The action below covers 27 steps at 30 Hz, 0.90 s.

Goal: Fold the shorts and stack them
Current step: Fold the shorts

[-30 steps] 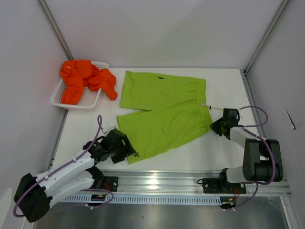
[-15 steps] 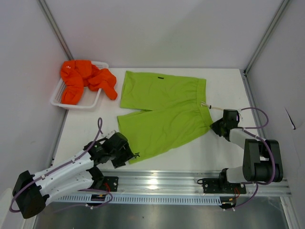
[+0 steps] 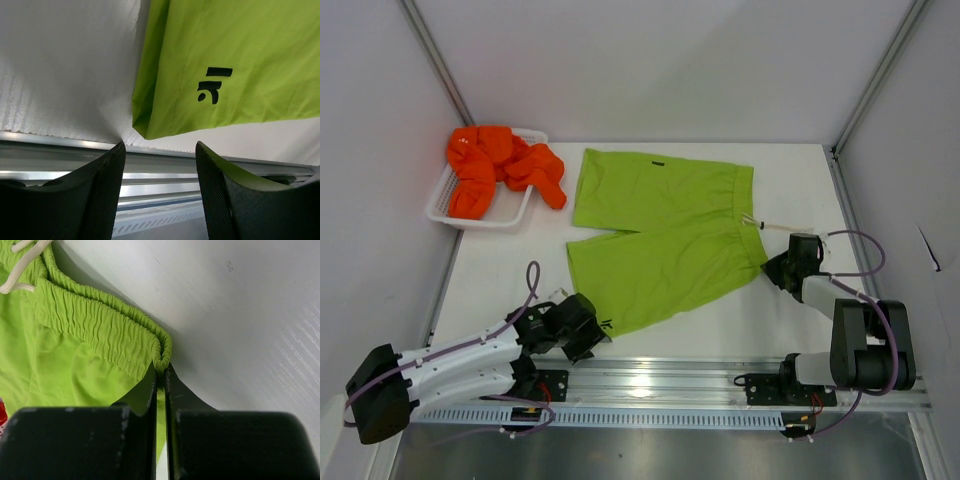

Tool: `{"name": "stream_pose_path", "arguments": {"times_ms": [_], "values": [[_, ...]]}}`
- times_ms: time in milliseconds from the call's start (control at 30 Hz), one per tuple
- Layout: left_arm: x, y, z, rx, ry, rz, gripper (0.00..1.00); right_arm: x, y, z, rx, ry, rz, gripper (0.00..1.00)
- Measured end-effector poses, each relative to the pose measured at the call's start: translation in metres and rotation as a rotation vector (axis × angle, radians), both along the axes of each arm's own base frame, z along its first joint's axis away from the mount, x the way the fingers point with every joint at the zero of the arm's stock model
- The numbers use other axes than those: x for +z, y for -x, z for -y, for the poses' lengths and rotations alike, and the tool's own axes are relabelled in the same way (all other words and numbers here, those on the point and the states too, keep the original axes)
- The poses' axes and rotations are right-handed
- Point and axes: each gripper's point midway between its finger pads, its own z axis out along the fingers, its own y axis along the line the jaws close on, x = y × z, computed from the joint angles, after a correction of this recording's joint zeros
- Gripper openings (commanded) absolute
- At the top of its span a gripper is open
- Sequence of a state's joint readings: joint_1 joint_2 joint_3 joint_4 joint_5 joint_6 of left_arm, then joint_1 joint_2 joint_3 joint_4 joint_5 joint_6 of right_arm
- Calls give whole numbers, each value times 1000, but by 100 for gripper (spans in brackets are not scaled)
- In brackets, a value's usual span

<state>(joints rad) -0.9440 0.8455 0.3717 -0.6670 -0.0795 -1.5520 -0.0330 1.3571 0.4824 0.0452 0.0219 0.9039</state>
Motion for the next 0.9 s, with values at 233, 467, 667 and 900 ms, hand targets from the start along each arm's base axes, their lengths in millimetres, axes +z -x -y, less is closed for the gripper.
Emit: {"name": "stream_pose_path", "arguments": {"times_ms": [233, 467, 667, 900], "values": [[-1, -9, 2, 118, 21, 14, 58, 0, 2, -1, -14, -13, 14, 0], [-2, -24, -4, 257, 19, 42, 50, 0, 6, -1, -29, -27, 27, 0], [-6, -28, -6, 345, 34, 34, 44, 0, 8, -2, -41, -38, 34, 0], [-7, -33, -8, 415, 35, 30, 43, 0, 9, -2, -49, -46, 40, 0]]}}
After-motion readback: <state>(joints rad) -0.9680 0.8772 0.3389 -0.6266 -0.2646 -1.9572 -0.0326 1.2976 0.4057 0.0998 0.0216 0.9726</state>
